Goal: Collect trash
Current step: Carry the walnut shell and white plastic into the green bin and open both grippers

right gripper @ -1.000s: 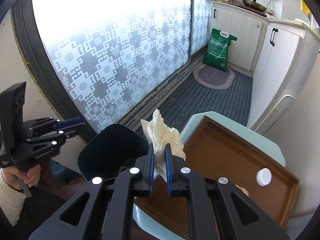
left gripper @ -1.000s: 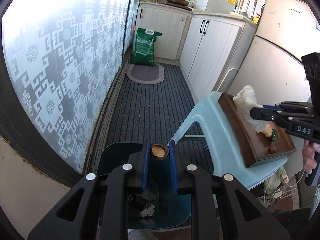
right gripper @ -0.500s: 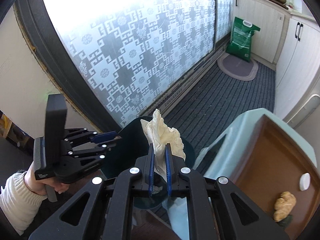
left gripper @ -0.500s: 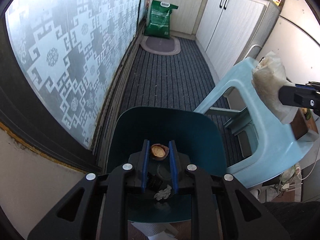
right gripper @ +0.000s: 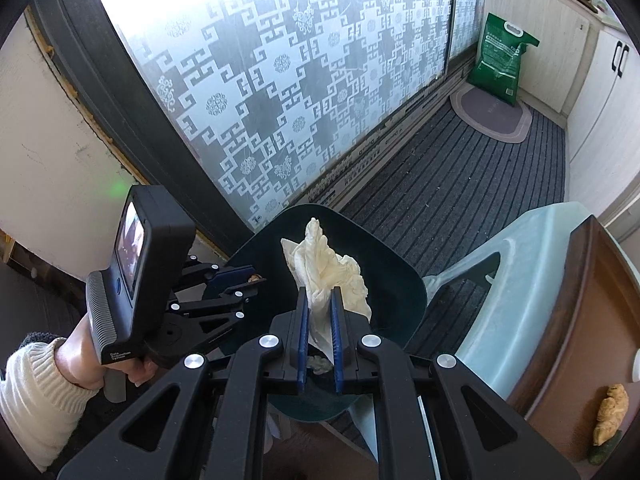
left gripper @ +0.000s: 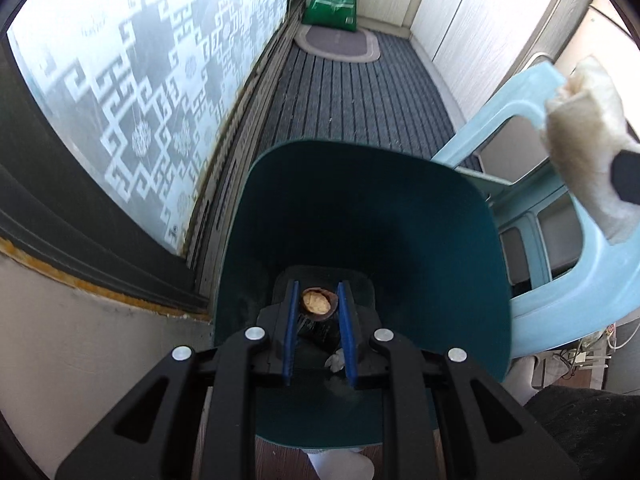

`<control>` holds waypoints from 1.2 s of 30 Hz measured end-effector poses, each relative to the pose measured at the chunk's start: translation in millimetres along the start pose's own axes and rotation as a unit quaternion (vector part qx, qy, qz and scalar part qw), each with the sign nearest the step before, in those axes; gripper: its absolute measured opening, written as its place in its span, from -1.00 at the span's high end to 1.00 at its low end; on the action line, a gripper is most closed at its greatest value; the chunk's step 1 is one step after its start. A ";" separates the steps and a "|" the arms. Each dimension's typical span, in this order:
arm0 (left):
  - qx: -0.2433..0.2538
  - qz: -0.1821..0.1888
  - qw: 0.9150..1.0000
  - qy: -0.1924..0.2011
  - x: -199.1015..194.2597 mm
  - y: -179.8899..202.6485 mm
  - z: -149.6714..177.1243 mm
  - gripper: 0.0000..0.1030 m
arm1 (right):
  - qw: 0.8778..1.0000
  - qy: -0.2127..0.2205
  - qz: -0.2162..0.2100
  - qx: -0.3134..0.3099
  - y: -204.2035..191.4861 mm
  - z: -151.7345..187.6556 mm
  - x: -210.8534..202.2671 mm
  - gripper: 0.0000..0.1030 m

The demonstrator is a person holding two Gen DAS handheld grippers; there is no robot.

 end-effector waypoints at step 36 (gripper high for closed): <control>0.010 0.019 0.990 0.138 -127.7 6.1 -20.3 0.49 | 0.993 -0.111 0.030 0.002 4.3 31.6 94.2 0.81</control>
Point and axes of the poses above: each gripper's, at about its wrist camera, not at the fingertips, and x roughly the way its jaws point, y to its right, z to its underside, the point moved 6 cm from there along x, roughly the way its jaws point, and after that the axes turned 9 degrees about -z, right-handed, at the moved point
